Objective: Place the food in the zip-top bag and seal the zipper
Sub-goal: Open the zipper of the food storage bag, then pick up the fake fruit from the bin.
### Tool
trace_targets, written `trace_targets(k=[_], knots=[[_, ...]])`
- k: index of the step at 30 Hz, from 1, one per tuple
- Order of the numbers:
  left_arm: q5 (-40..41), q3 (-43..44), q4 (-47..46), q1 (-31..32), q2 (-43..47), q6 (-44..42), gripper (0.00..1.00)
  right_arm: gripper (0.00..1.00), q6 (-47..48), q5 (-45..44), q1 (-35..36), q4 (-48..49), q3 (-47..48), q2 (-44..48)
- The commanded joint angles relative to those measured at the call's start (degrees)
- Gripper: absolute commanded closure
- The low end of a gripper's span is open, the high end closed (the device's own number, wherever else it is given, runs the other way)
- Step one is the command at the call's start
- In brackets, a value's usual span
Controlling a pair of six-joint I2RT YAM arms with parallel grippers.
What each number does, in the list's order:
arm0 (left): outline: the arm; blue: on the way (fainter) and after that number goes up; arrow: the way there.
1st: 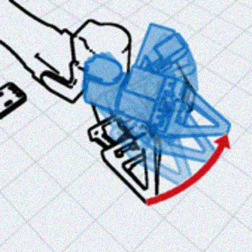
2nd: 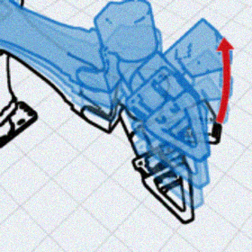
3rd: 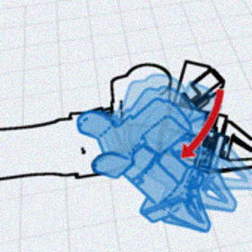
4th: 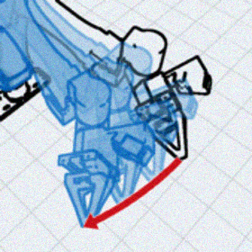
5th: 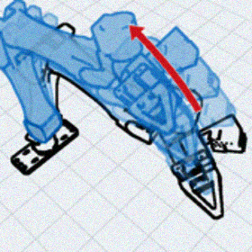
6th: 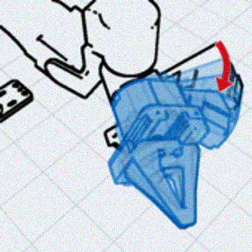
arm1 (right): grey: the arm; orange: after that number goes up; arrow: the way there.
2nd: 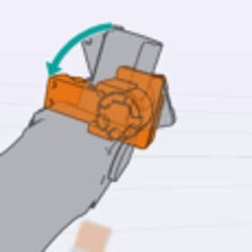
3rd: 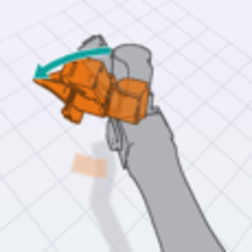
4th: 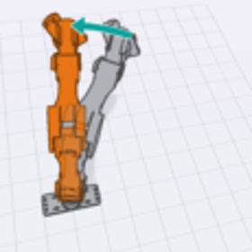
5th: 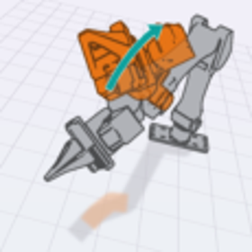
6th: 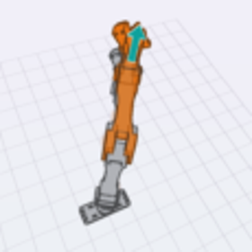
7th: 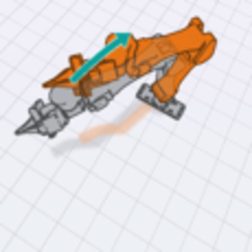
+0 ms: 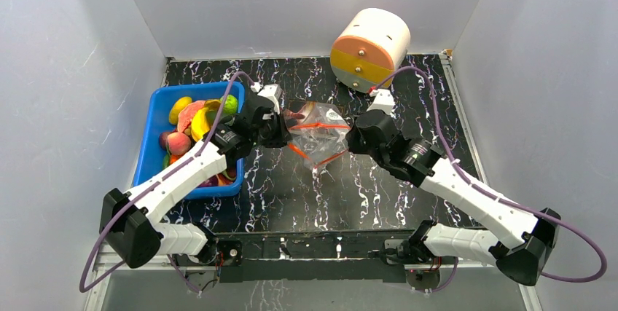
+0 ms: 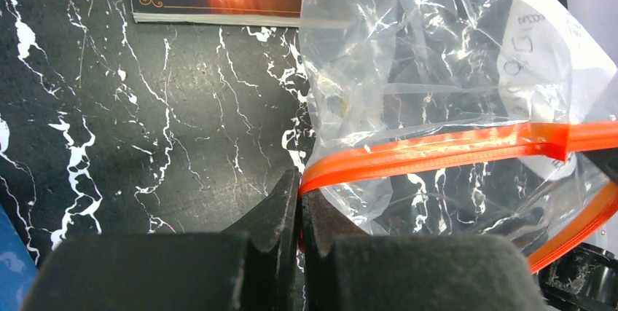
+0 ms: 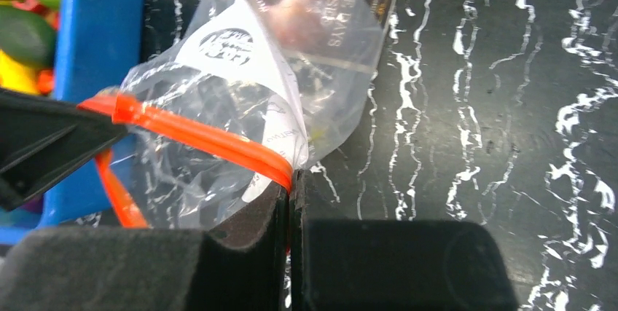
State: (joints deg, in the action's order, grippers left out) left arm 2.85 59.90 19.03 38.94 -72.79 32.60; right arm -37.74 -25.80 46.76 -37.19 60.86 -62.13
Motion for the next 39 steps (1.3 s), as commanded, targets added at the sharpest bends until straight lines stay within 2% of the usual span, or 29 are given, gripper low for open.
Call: trace_targets(k=[1,5,13,17,20,22,27,34,39], knots=[[-1.2,3.2,3.0,-0.7,-0.3,0.1,0.95,1.0,-0.8,5.7,-0.4,5.6,-1.7,2.4],[-8.8,0.2,-4.2,-0.7,2.8,1.6,0.73,1.0,-1.2,5.5,-0.4,6.0,-1.6,2.6],[-11.9,-2.4,-8.9,-0.7,8.7,1.0,0.29,1.0,1.1,2.1,-0.4,1.3,2.3,3.0],[-11.3,-1.4,-7.1,-0.7,9.5,0.4,0.19,1.0,1.9,-0.5,-0.4,-1.7,3.5,2.8],[-7.1,0.0,-3.0,-0.7,9.6,0.7,0.13,1.0,2.4,-1.7,-0.4,-2.4,4.1,3.0],[-3.8,0.9,-0.3,-0.7,9.8,0.7,0.04,1.0,2.8,-2.1,-0.4,-2.4,4.3,3.0],[10.7,3.0,8.5,-0.7,10.0,4.5,0.02,1.0,3.4,-1.2,-0.4,-2.4,4.0,3.3],[21.6,3.8,14.0,-1.4,10.6,4.9,0.02,1.0,3.6,-1.7,-0.4,-2.6,2.9,5.5],[24.7,10.2,22.6,-5.3,7.5,1.4,0.12,1.0,3.5,-0.6,-0.4,-2.4,2.1,6.4]])
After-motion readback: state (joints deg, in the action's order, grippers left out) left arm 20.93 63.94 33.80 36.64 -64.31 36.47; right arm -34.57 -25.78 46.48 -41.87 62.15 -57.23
